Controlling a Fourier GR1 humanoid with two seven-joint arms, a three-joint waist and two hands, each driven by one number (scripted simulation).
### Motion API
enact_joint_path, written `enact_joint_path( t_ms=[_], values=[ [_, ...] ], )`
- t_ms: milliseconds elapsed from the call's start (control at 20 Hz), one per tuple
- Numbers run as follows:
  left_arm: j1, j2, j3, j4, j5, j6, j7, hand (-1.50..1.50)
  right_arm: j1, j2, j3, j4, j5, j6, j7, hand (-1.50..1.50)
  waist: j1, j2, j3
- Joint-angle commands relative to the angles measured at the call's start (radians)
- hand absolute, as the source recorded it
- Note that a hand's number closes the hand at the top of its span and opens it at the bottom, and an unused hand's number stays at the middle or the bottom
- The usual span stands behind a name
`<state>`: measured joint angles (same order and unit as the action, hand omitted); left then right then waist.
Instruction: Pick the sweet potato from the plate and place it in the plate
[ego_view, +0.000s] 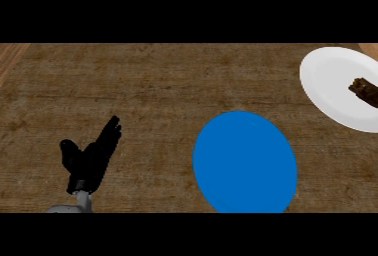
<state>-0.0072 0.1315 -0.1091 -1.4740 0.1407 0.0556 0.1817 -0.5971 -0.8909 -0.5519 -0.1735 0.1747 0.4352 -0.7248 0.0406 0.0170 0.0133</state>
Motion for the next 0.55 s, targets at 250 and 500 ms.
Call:
enact_joint_path(
  t_ms=[250,500],
  values=[
    [0.024,-0.023,-0.01,0.075,-0.012,0.0,-0.011,0.0,0.114,-0.01,0.046,-0.012,0.043,0.071,-0.143,-1.5,-0.013,0.0,-0.007],
    [0.054,-0.013,-0.005,0.046,-0.012,-0.005,-0.016,0.0,0.156,-0.014,0.045,-0.016,0.041,0.055,-0.191,-1.5,-0.013,-0.003,-0.006]
  ],
)
